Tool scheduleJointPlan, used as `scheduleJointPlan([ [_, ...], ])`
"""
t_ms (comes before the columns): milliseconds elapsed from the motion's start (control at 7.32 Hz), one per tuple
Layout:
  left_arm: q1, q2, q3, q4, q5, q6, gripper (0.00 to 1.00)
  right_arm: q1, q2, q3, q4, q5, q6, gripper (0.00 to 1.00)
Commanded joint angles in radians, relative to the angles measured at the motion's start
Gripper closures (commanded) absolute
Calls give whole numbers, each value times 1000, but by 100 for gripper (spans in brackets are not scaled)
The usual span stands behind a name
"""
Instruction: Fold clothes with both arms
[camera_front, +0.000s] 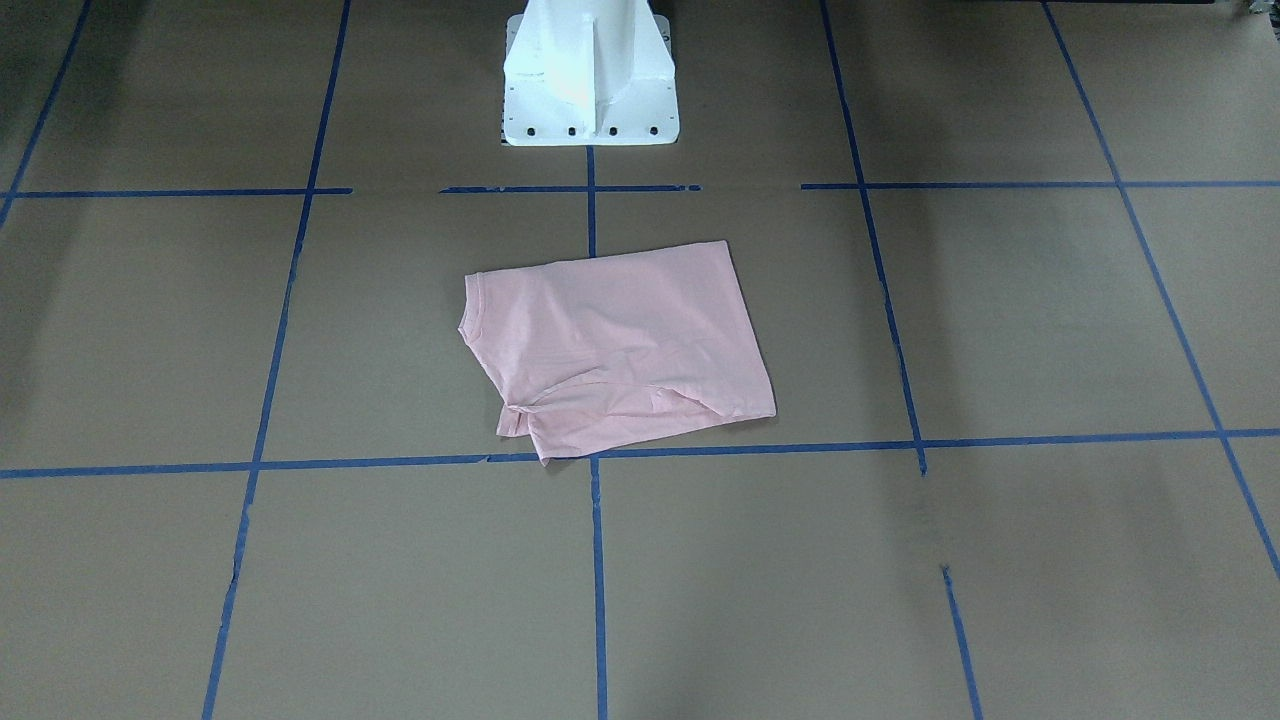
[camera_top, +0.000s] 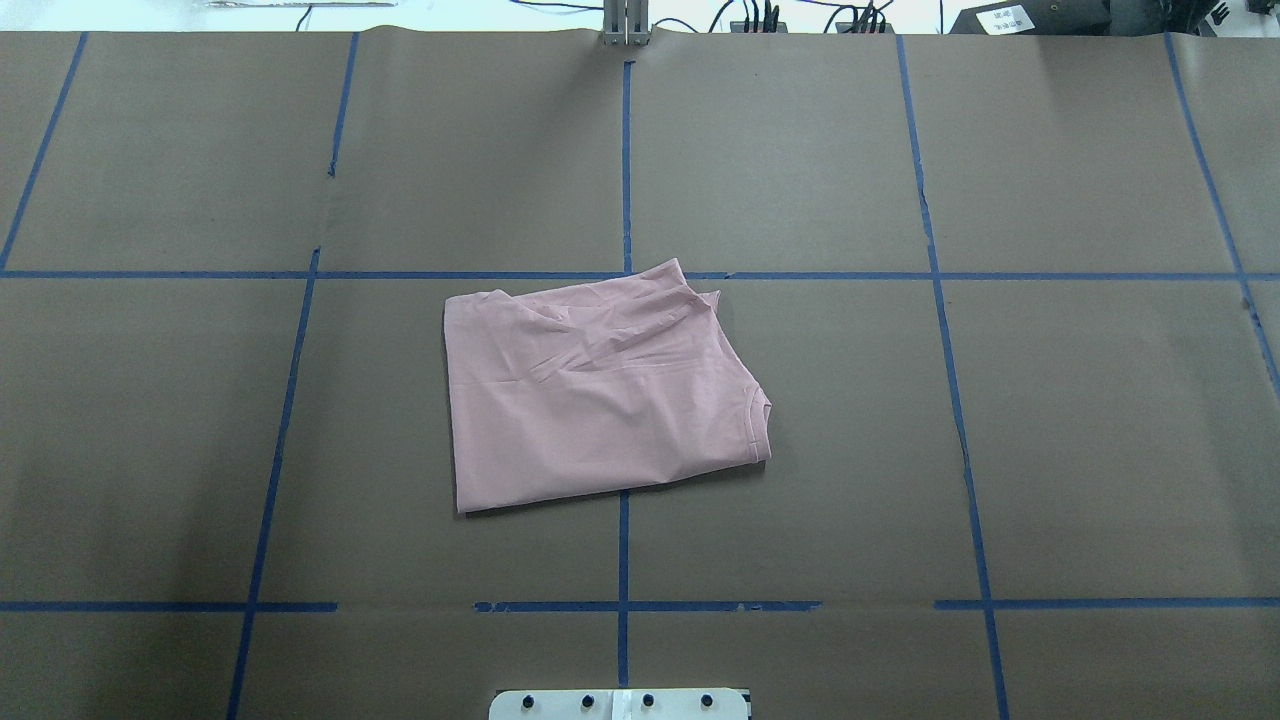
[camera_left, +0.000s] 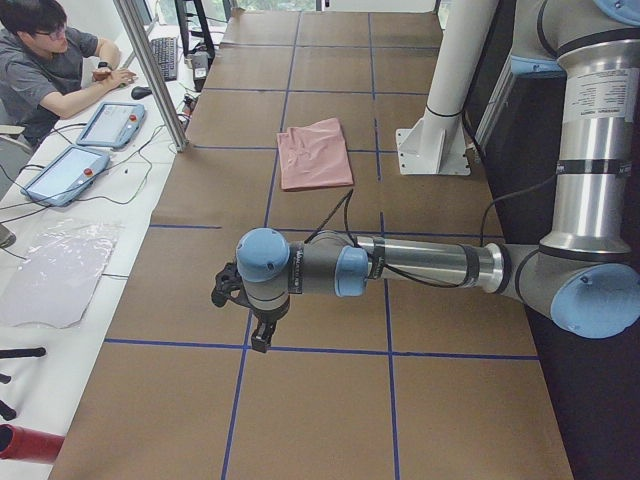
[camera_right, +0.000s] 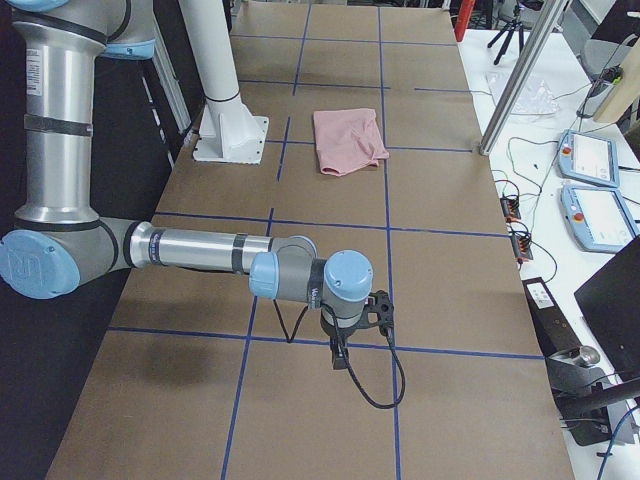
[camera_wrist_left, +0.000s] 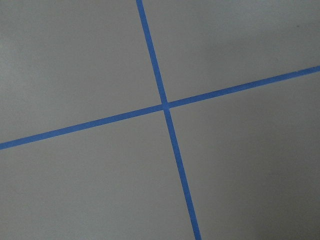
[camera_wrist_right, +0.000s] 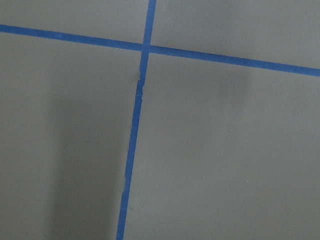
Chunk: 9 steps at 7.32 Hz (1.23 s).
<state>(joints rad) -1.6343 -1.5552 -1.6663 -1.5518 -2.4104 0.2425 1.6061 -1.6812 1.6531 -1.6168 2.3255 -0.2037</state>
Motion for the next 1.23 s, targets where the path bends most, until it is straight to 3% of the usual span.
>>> scheduleJointPlan([
  [0, 1, 1, -12, -2, 55, -3, 0, 0, 1, 1, 0, 0, 0, 0],
  [1093, 2, 9, -46, -2, 86, -3, 0, 0, 2, 5, 2, -2, 0, 0],
])
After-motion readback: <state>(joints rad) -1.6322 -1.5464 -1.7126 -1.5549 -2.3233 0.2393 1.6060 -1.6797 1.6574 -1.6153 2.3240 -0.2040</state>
